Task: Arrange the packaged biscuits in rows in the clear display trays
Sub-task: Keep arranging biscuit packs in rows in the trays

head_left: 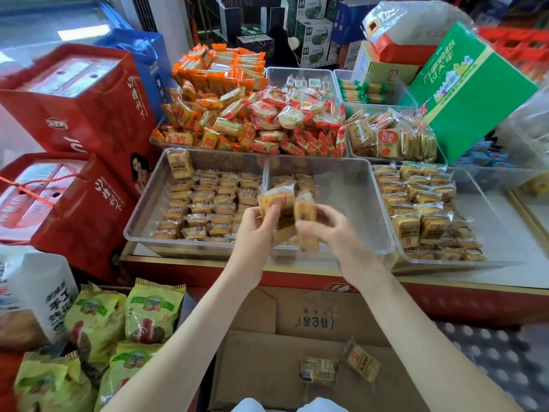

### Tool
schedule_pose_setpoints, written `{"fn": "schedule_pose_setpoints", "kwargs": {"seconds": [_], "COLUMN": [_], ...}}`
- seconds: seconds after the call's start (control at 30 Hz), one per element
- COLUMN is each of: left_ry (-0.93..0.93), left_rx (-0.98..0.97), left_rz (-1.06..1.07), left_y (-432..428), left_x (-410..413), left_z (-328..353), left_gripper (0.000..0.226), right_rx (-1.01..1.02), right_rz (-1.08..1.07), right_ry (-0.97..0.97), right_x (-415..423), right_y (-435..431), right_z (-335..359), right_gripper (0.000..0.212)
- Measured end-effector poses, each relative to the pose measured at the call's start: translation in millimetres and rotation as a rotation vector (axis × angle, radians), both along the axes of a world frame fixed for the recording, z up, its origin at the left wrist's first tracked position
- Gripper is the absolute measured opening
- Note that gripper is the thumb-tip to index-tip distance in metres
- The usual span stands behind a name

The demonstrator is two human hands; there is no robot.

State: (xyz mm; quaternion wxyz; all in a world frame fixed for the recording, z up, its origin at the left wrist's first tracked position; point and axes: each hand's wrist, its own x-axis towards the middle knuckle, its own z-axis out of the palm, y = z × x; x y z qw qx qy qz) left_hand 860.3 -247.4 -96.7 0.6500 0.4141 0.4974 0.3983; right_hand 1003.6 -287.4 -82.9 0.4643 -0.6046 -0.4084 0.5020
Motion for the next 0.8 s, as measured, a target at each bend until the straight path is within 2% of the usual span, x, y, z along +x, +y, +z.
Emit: {"fn": "schedule_pose_setpoints", "kwargs": {"seconds": [0.07, 0.1, 0.13, 0.2, 0.3, 0.37, 0.43, 0.57, 0.63, 0.73, 0.8], "left_ry": [-0.065, -0.100, -0.131, -0.167, -0.178, -0.174, -0.170, -0.136, -0.109, -0.098, -0.099], "left_rx": [-0.065, -0.102, -0.138, -0.188, -0.221, -0.225, -0.223, -0.218, -0.221, -0.238, -0.243], "left_rz": [0.037, 0.061, 0.083, 0.112, 0.115, 0.098, 0.071, 0.059, 0.078, 0.142, 0.180], "left_y": [7.3, 11.1, 14.8, 21.3, 27.8, 30.6, 33.2, 37.5, 38.6, 38.3, 35.9], "left_x": [-6.9, -10.9, -14.5, -20.8, -23.6, -24.7, -27.2, -34.0, -36.0, -38.3, -39.6], "left_z": [-0.1, -0.2, -0.1, -3.5, -8.4, -12.4, -17.2, -29.4, -36.5, -51.6, -61.2], "left_gripper": [0.031, 0.030, 0.029, 0.024, 0.022, 0.021, 0.018, 0.027, 0.033, 0.037, 0.038], "right_rx": [-0.035, -0.035, -0.032, -0.026, 0.028, 0.019, -0.032, -0.169, -0.305, -0.480, -0.524], "right_rz": [0.041, 0.107, 0.184, 0.330, 0.449, 0.457, 0.337, 0.010, -0.030, -0.022, -0.008], "right_ry": [0.642, 0.878, 1.033, 1.123, 1.110, 1.103, 0.948, 0.170, -0.088, -0.304, -0.387], "right_x": [16.9, 24.5, 29.2, 31.9, 42.0, 54.0, 69.1, 96.5, 103.8, 100.3, 89.5], "right_y": [1.7, 1.2, 1.5, 4.2, 9.1, 13.4, 21.5, 48.0, 62.6, 84.1, 97.8], "right_z": [-2.0, -4.6, -6.5, -12.8, -24.5, -30.0, -34.6, -65.0, -86.4, -115.4, -130.4], "right_gripper": [0.037, 0.047, 0.059, 0.070, 0.067, 0.064, 0.060, 0.058, 0.066, 0.090, 0.101]}}
